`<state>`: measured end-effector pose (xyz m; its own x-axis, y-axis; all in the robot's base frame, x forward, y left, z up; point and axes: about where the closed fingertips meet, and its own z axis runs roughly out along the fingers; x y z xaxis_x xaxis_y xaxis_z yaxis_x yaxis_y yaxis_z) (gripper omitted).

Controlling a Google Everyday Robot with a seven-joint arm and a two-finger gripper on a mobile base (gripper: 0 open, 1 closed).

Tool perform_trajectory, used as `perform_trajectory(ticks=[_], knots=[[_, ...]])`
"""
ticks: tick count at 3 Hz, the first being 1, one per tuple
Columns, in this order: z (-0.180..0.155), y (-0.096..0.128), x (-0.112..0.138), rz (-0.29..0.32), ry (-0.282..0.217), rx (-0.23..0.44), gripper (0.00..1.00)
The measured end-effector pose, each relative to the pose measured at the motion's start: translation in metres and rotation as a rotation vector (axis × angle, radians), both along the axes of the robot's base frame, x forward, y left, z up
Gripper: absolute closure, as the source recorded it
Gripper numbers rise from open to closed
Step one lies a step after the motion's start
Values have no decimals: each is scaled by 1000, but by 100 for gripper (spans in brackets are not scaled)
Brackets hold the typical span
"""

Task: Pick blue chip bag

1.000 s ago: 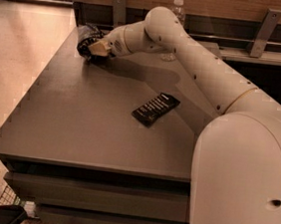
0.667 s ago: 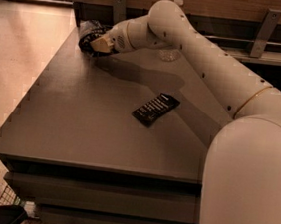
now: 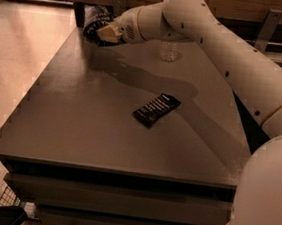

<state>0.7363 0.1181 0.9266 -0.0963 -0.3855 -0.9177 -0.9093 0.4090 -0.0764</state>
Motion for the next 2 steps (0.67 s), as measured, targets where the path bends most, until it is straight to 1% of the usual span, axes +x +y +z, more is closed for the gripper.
perform_trajectory(ticks=[2], knots=[[38, -29, -20, -29, -36, -17, 100]])
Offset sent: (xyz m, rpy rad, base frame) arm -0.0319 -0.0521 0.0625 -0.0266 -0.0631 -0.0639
